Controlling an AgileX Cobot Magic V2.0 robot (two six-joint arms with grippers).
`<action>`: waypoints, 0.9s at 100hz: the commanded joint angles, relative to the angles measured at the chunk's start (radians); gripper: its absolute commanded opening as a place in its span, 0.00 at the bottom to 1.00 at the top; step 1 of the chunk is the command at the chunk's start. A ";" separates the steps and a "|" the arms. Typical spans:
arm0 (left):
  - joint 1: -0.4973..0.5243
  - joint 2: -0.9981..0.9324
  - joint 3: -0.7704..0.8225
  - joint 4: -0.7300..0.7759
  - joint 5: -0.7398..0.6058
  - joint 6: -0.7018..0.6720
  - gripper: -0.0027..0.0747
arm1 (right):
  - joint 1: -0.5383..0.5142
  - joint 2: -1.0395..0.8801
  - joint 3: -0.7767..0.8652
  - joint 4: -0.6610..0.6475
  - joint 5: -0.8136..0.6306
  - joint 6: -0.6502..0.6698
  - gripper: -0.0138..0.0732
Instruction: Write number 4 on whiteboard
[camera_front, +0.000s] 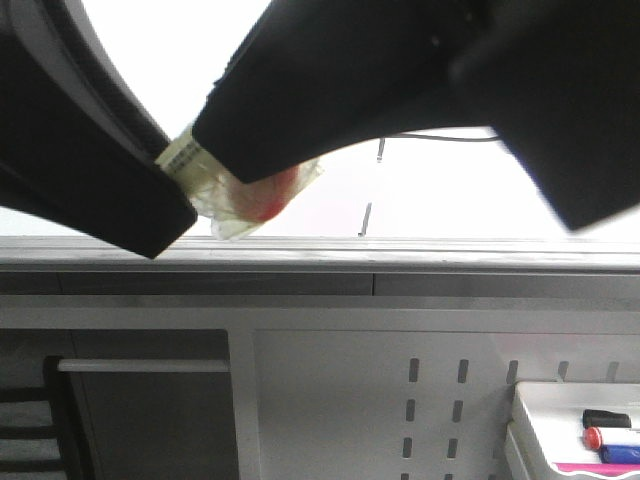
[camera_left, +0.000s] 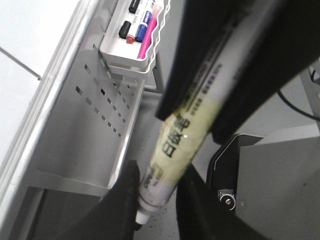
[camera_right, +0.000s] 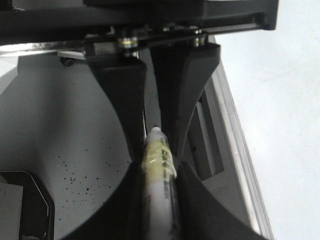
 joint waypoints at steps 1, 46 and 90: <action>-0.003 -0.013 -0.035 -0.040 -0.095 -0.036 0.01 | 0.011 -0.017 -0.028 0.026 -0.068 -0.009 0.11; -0.003 -0.013 -0.035 -0.040 -0.112 -0.036 0.01 | 0.007 -0.017 -0.028 0.026 -0.068 -0.009 0.20; 0.001 -0.013 -0.031 -0.037 -0.163 -0.075 0.01 | -0.071 -0.110 -0.028 0.023 -0.068 -0.009 0.66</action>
